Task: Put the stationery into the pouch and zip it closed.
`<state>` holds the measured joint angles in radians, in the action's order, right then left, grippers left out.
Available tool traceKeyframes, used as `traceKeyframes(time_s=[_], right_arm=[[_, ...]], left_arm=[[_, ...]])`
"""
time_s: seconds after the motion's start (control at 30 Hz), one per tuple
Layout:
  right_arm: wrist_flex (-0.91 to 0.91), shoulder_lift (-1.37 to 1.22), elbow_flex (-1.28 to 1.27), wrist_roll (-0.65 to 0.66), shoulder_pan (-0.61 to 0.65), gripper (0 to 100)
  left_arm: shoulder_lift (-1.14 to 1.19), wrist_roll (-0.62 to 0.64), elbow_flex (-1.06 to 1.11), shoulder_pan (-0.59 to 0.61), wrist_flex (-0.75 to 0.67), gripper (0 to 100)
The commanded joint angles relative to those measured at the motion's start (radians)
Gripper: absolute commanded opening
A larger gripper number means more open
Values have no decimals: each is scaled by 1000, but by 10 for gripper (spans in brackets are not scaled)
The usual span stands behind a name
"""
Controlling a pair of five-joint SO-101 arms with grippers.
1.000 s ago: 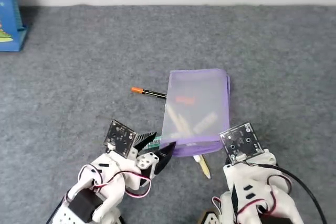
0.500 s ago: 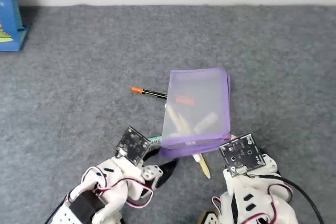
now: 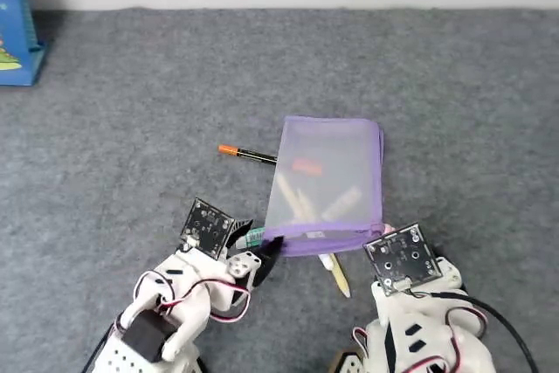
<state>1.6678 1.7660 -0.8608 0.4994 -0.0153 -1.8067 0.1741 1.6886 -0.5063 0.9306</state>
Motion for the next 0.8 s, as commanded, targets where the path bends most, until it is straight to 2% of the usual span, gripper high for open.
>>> traceKeyframes(time_s=[0.0, 0.1, 0.27, 0.5, 0.7, 0.77], right_arm=[[-15, 2, 15, -11, 5, 8], [-2, 2, 46, -11, 5, 8], [50, 2, 112, -12, 5, 9], [47, 1, 112, -12, 5, 9], [-53, 1, 112, -20, 5, 9], [-107, -1, 112, -66, 5, 9]], left_arm=[[-11, -21, -5, 18, -51, 184], [-11, -21, -5, 44, -58, 148], [-11, -28, -5, 46, -80, 16], [-12, -21, -58, 55, -71, 12], [-12, -20, -274, 140, 43, 12], [-12, -26, -366, 175, 101, 12]])
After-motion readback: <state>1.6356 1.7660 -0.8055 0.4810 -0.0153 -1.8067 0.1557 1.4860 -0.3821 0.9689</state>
